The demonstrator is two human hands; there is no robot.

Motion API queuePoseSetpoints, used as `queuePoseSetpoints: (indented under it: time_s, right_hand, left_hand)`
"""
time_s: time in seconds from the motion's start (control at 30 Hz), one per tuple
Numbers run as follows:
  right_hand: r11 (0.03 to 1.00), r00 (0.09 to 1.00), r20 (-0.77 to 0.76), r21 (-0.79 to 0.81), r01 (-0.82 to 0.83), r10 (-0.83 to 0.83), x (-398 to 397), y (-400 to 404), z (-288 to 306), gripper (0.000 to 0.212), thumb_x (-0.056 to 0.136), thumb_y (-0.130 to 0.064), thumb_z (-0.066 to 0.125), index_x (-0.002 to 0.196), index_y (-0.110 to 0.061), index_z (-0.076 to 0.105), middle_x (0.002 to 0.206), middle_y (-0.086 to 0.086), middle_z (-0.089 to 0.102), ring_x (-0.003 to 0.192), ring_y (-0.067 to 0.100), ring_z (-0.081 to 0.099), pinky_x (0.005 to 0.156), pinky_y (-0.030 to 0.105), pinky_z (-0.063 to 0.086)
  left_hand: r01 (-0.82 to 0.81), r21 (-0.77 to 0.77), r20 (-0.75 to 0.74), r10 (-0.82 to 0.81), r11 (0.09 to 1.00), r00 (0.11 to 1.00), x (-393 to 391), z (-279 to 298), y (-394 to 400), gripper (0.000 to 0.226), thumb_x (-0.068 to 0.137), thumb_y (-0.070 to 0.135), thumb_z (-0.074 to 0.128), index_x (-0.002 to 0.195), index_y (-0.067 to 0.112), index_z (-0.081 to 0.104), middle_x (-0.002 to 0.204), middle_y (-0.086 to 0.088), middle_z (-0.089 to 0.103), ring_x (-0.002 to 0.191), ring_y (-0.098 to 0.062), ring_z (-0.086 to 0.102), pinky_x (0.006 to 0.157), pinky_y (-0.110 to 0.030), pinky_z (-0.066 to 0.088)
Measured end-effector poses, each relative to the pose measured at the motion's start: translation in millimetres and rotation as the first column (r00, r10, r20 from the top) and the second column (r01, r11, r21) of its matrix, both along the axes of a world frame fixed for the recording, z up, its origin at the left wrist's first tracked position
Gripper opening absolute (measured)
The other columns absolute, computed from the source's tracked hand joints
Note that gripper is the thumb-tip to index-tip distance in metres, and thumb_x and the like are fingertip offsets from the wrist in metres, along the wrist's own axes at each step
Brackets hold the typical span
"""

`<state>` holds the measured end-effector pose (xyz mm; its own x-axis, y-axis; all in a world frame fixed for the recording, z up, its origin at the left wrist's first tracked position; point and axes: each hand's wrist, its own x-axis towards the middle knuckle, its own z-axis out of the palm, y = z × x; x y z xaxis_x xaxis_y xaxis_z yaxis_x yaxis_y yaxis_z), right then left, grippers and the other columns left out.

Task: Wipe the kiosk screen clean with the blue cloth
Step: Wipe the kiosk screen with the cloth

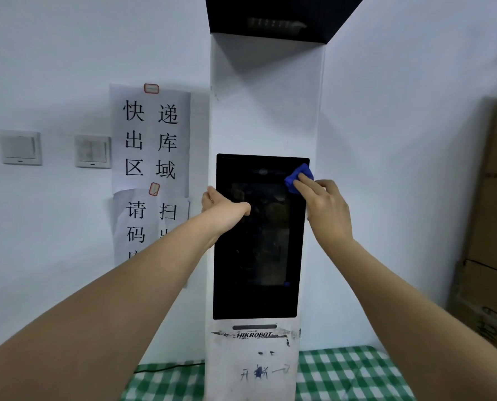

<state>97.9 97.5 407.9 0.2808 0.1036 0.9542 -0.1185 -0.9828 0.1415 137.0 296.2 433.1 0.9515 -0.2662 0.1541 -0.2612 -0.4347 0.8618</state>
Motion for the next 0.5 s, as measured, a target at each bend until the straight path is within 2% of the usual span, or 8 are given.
queuePoseSetpoints:
  time_s: [0.07, 0.27, 0.4, 0.5]
  right_hand:
    - [1.000, 1.000, -0.014, -0.017, 0.015, -0.015, -2.9, -4.2, 9.0, 0.066, 0.051, 0.027, 0.071, 0.110, -0.001, 0.068, 0.107, 0.008, 0.070, 0.082, 0.035, 0.062, 0.045, 0.029, 0.048]
    - [0.996, 1.000, 0.004, 0.083, 0.014, -0.015, 1.7, 1.4, 14.1, 0.069, 0.051, 0.028, 0.069, 0.114, -0.001, 0.066, 0.109, 0.007, 0.070, 0.085, 0.035, 0.060, 0.047, 0.031, 0.050]
    - [1.000, 0.998, -0.055, -0.001, 0.026, -0.026, -4.8, -2.3, -7.7, 0.072, 0.045, 0.030, 0.068, 0.111, -0.001, 0.068, 0.110, 0.007, 0.069, 0.083, 0.036, 0.061, 0.042, 0.030, 0.047]
    - [0.998, 0.998, -0.036, -0.019, 0.053, -0.053, -6.6, -5.9, 5.2, 0.066, 0.051, 0.027, 0.071, 0.110, -0.002, 0.069, 0.108, 0.007, 0.070, 0.082, 0.035, 0.062, 0.044, 0.029, 0.045]
  left_hand:
    - [0.003, -0.002, -0.002, -0.003, 1.000, 1.000, -0.4, 0.0, -0.5, 0.093, 0.090, 0.026, 0.053, 0.152, 0.015, -0.015, 0.161, -0.001, -0.014, 0.149, -0.027, 0.008, 0.117, -0.040, 0.018]
    - [0.005, -0.009, -0.001, -0.005, 1.000, 1.000, 0.0, 0.3, -0.1, 0.093, 0.090, 0.027, 0.053, 0.152, 0.015, -0.015, 0.161, -0.001, -0.013, 0.149, -0.027, 0.008, 0.117, -0.040, 0.018]
    - [0.010, -0.016, -0.001, -0.010, 1.000, 1.000, 0.8, -1.3, 0.5, 0.093, 0.090, 0.026, 0.053, 0.152, 0.016, -0.015, 0.161, -0.001, -0.014, 0.149, -0.026, 0.007, 0.117, -0.040, 0.017]
    - [0.017, -0.016, -0.005, -0.018, 1.000, 1.000, 0.5, -2.0, 1.3, 0.092, 0.090, 0.026, 0.053, 0.152, 0.016, -0.015, 0.161, 0.001, -0.013, 0.149, -0.027, 0.008, 0.116, -0.041, 0.019]
